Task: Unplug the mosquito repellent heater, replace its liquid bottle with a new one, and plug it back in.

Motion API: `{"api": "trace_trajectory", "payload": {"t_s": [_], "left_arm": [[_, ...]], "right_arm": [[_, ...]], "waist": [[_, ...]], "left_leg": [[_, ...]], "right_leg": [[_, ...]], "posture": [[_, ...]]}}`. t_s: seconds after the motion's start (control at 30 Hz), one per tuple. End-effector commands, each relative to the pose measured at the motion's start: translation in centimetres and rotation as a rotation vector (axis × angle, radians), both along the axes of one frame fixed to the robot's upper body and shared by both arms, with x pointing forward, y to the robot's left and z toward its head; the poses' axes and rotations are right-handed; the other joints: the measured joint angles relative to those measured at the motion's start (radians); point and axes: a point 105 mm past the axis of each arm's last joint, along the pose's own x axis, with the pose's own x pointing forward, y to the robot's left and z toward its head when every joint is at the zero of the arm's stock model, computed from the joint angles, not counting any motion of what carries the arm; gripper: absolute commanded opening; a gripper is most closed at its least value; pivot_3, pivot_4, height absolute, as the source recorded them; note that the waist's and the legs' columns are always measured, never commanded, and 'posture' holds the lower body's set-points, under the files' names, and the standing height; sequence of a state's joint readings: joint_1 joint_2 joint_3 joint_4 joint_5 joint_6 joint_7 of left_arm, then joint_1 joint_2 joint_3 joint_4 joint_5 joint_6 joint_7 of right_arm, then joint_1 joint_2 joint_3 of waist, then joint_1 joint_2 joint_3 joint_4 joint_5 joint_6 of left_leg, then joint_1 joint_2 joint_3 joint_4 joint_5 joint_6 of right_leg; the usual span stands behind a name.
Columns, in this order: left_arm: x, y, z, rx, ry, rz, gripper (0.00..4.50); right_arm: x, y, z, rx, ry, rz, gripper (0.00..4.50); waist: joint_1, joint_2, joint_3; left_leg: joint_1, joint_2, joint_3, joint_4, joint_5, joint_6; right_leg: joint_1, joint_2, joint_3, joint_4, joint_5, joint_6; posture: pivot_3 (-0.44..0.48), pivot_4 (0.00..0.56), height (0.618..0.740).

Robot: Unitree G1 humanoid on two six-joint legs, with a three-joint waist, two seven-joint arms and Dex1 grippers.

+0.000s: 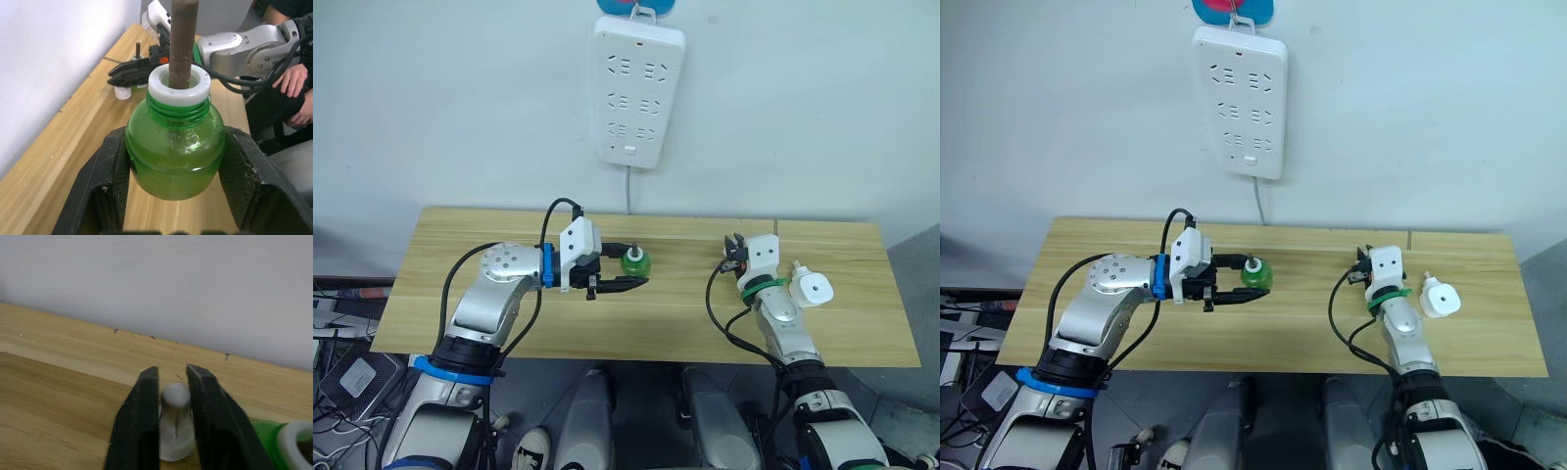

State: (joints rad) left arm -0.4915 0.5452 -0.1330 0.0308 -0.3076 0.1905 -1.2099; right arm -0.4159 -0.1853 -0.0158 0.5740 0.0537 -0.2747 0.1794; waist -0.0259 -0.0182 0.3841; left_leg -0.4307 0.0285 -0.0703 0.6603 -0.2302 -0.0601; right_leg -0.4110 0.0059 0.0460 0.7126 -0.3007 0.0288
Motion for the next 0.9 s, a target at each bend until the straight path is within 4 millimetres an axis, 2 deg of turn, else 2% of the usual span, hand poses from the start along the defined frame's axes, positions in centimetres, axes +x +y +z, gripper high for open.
{"api": "trace_trajectory", "payload": {"t_s": [0.03,0.17,0.23,0.27,0.33,0.37,0.43,0.47,0.53,0.6,0.67,0.9], "left_arm": [[-0.3,-0.4,0.7,-0.011,-0.029,-0.029,2.23],[-0.2,-0.6,0.6,-0.017,-0.034,-0.029,2.23],[0.1,-0.7,0.6,-0.026,-0.043,-0.021,2.23],[0.2,-0.7,0.6,-0.028,-0.047,-0.021,2.23],[0.4,-0.8,0.5,-0.033,-0.051,-0.022,2.23],[0.5,-0.9,0.5,-0.040,-0.056,-0.025,2.23],[0.9,-1.3,0.7,-0.056,-0.072,-0.034,2.23],[1.0,-1.4,0.7,-0.062,-0.080,-0.039,2.23],[1.1,-1.9,0.8,-0.069,-0.091,-0.055,2.23],[1.3,-2.3,0.9,-0.074,-0.101,-0.064,2.23],[1.3,-2.7,1.0,-0.078,-0.104,-0.081,2.23],[0.3,-3.9,1.3,-0.093,-0.107,-0.149,2.23]], "right_arm": [[-0.4,0.0,1.4,-0.011,-0.076,0.020,2.28],[-1.1,0.1,4.5,-0.028,-0.179,0.060,3.71],[-2.1,1.2,6.8,-0.005,-0.209,0.159,4.43],[-2.7,1.9,7.5,0.008,-0.205,0.217,4.48],[-4.0,3.3,8.7,0.024,-0.173,0.337,4.48],[-5.4,4.4,9.6,0.035,-0.141,0.458,4.48],[-9.2,6.1,10.7,0.023,-0.045,0.710,4.04],[-10.5,6.5,10.8,0.010,-0.001,0.784,3.86],[-12.2,6.7,10.7,-0.040,0.066,0.853,3.23],[-13.4,7.1,10.8,-0.064,0.107,0.911,3.23],[-13.8,7.4,10.8,-0.061,0.126,0.934,3.23],[-12.6,9.2,11.7,-0.034,0.091,0.914,3.23]], "waist": [[0.000,0.000,0.001],[0.000,0.001,0.002],[0.001,0.001,0.002],[0.001,0.001,0.002],[0.000,0.001,0.002],[0.000,0.002,0.001],[0.002,0.003,0.000],[0.003,0.003,-0.002],[0.004,0.002,-0.006],[0.004,-0.002,-0.015],[0.002,-0.003,-0.023],[-0.004,-0.004,-0.047]], "left_leg": [[0.000,0.000,0.000,0.000,0.000,0.000],[0.000,0.000,0.000,0.000,0.000,0.000],[0.000,0.000,0.000,0.000,0.000,0.000],[-0.001,0.000,0.000,0.000,0.000,0.000],[-0.001,0.000,-0.001,0.000,0.000,-0.001],[-0.001,0.000,-0.001,0.000,0.000,-0.001],[-0.002,0.000,-0.003,0.000,0.000,-0.001],[-0.003,-0.001,-0.003,0.000,0.001,-0.001],[-0.003,-0.001,-0.004,0.000,0.001,-0.002],[-0.003,-0.002,-0.004,0.000,0.001,-0.003],[-0.004,-0.002,-0.004,0.000,0.002,-0.003],[-0.004,-0.002,-0.004,0.000,0.003,-0.006]], "right_leg": [[0.000,0.000,0.000,0.000,0.000,0.000],[0.000,0.000,0.000,0.000,0.000,0.000],[0.000,0.000,0.000,0.000,0.000,0.000],[-0.001,0.000,0.000,0.000,0.000,0.000],[0.000,0.000,-0.001,-0.001,0.000,0.000],[0.000,0.000,-0.001,-0.001,0.000,0.000],[0.000,-0.001,-0.002,-0.001,0.000,0.000],[0.000,-0.005,-0.003,-0.002,0.000,0.000],[0.001,-0.006,-0.005,-0.004,0.000,0.000],[0.001,-0.007,-0.006,-0.005,0.000,0.000],[0.001,-0.007,-0.006,-0.006,0.000,0.000],[0.001,-0.007,-0.006,-0.006,0.000,0.000]], "posture": [[0.106,0.418,0.740],[0.095,0.395,0.740],[0.091,0.382,0.740],[0.088,0.377,0.740],[0.070,0.347,0.740],[0.064,0.338,0.740],[0.047,0.301,0.740],[0.047,0.301,0.740],[0.042,0.274,0.740],[0.041,0.262,0.740],[0.038,0.249,0.740],[0.036,0.226,0.740]]}}
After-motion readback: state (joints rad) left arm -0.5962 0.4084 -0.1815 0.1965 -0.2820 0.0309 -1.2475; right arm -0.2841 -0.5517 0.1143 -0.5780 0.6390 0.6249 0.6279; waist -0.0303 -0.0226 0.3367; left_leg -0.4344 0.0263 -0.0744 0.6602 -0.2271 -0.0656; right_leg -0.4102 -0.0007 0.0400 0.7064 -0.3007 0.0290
